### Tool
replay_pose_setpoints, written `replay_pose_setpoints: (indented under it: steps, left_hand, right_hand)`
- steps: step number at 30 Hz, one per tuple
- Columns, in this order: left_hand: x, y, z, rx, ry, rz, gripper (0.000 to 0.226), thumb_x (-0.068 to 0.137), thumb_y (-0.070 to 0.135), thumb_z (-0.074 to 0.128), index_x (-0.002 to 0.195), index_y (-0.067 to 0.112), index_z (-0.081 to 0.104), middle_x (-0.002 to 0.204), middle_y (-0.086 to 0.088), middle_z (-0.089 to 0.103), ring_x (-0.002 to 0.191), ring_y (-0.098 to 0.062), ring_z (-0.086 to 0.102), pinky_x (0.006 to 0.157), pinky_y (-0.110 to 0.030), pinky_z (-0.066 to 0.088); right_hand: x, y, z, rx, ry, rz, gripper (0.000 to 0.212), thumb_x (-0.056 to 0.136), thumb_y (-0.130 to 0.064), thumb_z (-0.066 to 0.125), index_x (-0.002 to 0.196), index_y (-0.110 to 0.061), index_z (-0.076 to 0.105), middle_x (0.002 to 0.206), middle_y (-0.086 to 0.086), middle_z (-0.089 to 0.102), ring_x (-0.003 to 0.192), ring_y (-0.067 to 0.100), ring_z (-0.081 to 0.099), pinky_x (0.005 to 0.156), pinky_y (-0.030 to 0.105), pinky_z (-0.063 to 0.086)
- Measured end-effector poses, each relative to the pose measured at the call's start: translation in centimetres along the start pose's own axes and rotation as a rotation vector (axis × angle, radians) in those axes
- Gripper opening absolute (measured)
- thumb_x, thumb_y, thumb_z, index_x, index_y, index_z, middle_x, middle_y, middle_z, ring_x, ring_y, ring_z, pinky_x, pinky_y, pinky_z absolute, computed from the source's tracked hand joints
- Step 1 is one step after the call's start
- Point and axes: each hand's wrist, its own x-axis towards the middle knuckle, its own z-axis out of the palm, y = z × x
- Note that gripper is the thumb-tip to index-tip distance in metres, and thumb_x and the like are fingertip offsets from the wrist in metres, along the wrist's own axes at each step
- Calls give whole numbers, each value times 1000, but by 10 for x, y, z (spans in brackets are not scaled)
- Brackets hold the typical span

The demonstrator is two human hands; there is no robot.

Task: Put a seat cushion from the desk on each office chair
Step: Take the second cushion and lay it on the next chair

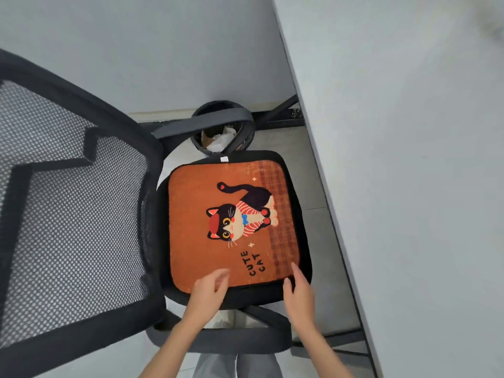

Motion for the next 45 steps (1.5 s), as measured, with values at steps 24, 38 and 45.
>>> replay_pose_setpoints:
  steps: [24, 38, 45]
  left_hand:
    - [-184, 73, 12, 657, -1180, 586, 33, 94, 4, 44, 93, 32, 63, 79, 22, 73, 82, -2, 69, 77, -16, 50]
    - [-482, -41, 188, 1042, -1903, 921, 23, 95, 7, 42, 108, 15, 60, 91, 5, 69, 75, 6, 66, 75, -8, 49]
    - [-591, -133, 227, 1146, -1856, 899, 23, 95, 8, 43, 108, 16, 59, 92, 3, 69, 73, 5, 66, 75, -19, 49]
  right_hand:
    - [-398, 20, 75, 1012, 999, 702, 23, 92, -5, 48, 103, -20, 61, 100, -5, 65, 83, -12, 61, 83, 7, 44]
    - [-573, 50, 275, 1640, 1708, 1208, 36, 90, 0, 47, 87, -33, 59, 99, 3, 71, 94, 17, 66, 92, 42, 48]
    - [-719, 144, 279, 1569, 1884, 1143, 28, 91, 2, 43, 108, -13, 59, 97, 0, 67, 85, 4, 65, 87, 32, 49]
